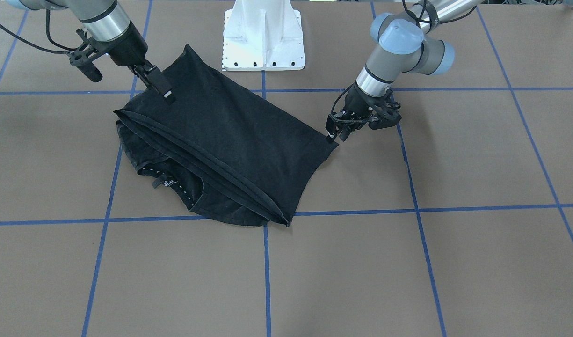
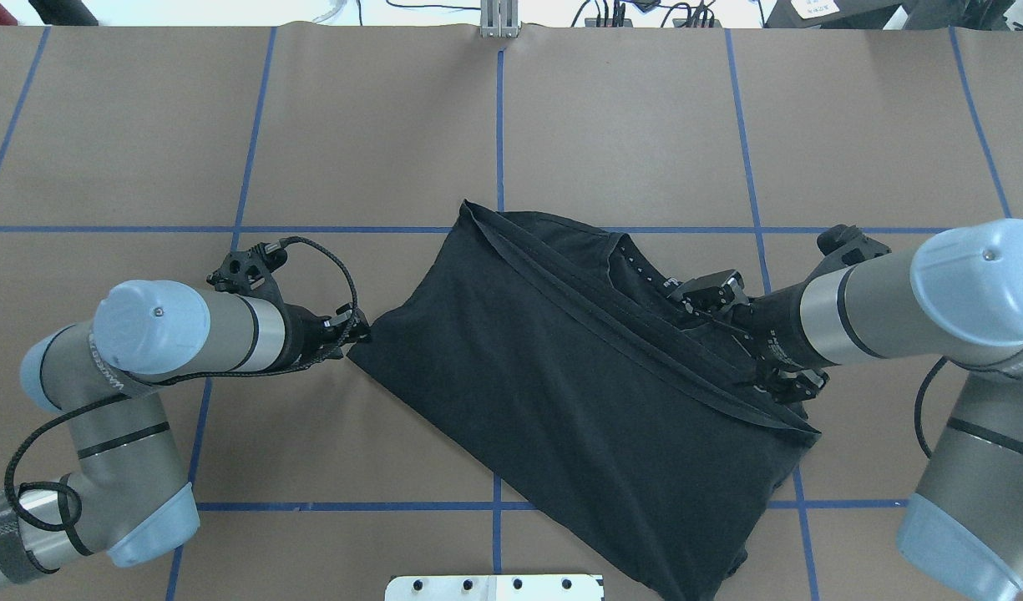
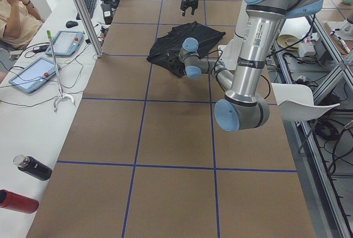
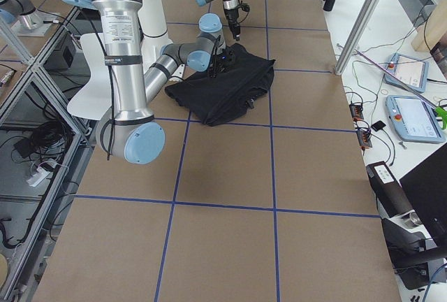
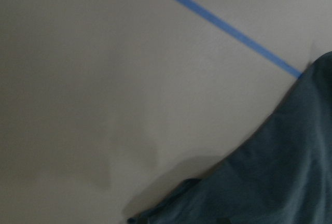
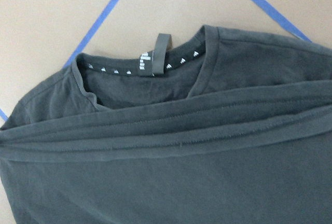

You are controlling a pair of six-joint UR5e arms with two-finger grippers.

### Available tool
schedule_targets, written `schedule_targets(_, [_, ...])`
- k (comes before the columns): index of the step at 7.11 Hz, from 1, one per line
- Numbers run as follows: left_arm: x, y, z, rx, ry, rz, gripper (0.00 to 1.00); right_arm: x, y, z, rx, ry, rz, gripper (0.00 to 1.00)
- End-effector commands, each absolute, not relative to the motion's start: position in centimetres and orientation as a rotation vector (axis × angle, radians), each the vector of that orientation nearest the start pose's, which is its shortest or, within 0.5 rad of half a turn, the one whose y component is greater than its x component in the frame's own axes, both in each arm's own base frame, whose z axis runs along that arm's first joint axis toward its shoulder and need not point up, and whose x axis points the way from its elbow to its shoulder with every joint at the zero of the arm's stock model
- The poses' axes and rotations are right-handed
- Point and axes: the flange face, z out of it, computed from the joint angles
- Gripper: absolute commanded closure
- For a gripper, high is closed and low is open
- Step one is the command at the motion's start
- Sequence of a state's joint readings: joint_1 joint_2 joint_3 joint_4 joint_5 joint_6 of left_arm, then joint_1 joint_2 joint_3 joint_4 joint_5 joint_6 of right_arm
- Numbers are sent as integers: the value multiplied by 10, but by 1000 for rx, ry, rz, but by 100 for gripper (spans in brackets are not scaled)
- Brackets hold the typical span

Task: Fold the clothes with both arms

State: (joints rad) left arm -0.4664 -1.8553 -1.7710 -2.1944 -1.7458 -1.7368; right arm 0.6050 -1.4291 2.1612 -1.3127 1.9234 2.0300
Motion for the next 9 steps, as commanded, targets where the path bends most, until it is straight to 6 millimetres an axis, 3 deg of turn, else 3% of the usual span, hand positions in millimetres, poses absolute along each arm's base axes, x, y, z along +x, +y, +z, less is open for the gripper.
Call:
schedule_targets(1, [503,-353,350,7,1102,-450,47,-352,-396,312,-192,-983,786,0])
schedule_targets(9, [493,-375,349,79,1097,-469,52,-347,-400,313,-175,-978,773,0])
